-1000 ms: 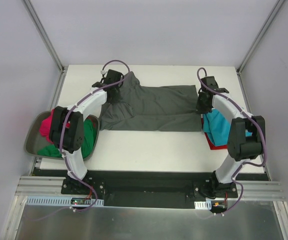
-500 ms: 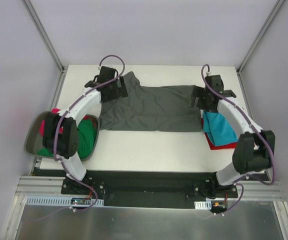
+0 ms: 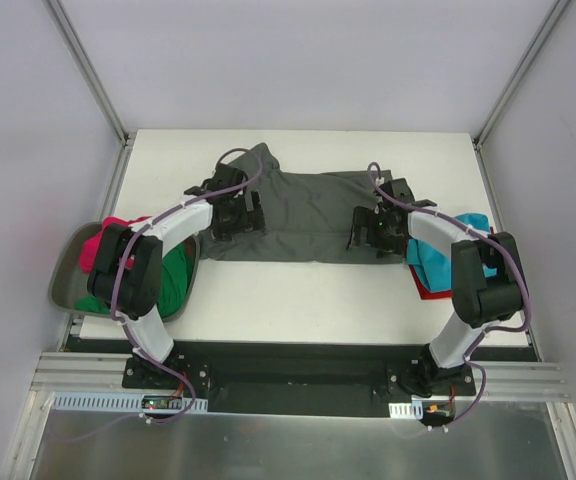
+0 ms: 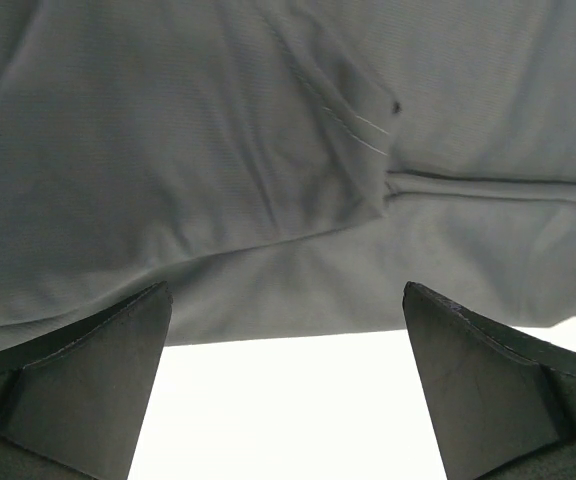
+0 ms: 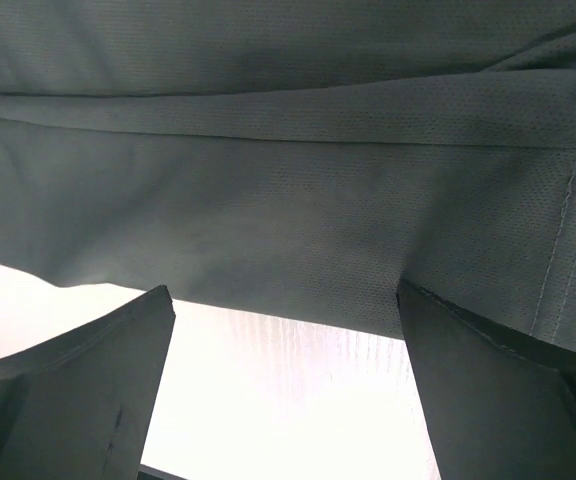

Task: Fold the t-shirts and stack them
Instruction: Fold the flattened tshirt in 1/3 of the way

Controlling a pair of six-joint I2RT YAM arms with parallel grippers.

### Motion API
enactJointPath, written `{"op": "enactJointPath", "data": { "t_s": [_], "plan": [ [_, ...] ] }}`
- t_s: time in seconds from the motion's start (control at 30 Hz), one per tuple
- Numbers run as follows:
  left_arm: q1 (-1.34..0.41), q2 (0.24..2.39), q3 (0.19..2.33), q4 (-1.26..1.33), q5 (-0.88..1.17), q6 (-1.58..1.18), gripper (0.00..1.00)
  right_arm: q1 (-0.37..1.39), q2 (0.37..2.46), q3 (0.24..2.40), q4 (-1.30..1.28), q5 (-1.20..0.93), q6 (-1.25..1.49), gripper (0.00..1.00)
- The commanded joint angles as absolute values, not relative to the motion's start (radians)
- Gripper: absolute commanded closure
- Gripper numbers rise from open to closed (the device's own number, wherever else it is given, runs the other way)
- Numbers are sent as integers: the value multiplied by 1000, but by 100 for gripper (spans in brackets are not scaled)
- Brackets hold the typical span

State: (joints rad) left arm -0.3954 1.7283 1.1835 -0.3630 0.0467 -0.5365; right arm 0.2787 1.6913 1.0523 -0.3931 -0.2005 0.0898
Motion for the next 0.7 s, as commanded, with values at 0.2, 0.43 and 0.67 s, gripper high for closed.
{"op": "enactJointPath", "data": {
  "t_s": [0.2, 0.43, 0.67],
  "plan": [
    [-281, 1798, 1180, -367, -6, -517, 1, 227, 1717, 1025, -382, -150, 100, 4],
    [-203, 1813, 1233, -383, -60, -529, 1, 196, 1709, 1006, -402, -100, 100, 4],
    [-198, 1813, 1308, -405, -52, -525, 1, 189, 1704, 1014, -405, -106, 86, 4]
  ]
}}
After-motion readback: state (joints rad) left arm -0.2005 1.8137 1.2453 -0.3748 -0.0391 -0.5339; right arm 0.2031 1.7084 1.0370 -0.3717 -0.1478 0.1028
